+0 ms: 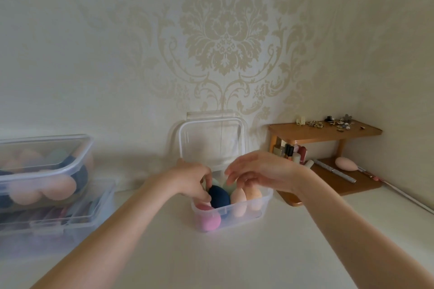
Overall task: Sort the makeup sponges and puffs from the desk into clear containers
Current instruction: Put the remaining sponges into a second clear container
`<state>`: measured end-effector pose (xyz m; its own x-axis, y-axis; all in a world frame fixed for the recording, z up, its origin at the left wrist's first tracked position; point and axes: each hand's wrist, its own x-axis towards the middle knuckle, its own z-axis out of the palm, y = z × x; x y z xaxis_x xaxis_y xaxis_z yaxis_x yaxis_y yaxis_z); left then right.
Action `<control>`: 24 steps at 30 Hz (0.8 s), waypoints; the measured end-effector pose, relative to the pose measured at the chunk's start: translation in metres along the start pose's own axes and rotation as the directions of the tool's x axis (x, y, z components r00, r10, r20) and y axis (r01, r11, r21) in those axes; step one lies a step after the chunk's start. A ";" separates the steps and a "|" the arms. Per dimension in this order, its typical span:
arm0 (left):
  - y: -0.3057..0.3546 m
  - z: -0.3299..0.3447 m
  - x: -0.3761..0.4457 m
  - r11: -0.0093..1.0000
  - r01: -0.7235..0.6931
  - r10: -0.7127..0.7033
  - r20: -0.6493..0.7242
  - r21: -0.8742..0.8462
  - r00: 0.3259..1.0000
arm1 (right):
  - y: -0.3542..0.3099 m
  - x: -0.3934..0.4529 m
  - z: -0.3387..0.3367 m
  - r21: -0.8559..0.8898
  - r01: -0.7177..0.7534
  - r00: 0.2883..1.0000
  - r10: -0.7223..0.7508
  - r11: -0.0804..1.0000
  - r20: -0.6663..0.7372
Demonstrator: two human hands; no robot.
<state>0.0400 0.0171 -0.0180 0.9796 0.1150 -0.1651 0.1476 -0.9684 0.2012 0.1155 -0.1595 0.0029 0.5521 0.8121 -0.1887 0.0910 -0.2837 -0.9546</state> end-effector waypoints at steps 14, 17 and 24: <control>0.007 0.009 0.002 0.990 0.008 -0.006 -0.017 0.139 1.000 | 0.049 0.041 -0.047 -0.442 -0.411 0.845 0.151 0.797 -0.514; 0.007 0.000 -0.004 0.998 0.012 -0.011 -0.029 0.053 1.000 | 0.041 0.033 -0.054 -0.331 -0.376 0.802 0.125 0.866 -0.584; 0.042 0.001 -0.007 0.935 -0.335 0.326 -0.090 -0.114 0.941 | 0.043 0.032 -0.041 -0.474 -0.384 0.903 0.215 0.793 -0.373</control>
<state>0.0396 -0.0245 -0.0094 0.9822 -0.1880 -0.0029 -0.1748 -0.9189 0.3537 0.1711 -0.1662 -0.0345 0.8269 0.4822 -0.2894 0.2527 -0.7783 -0.5749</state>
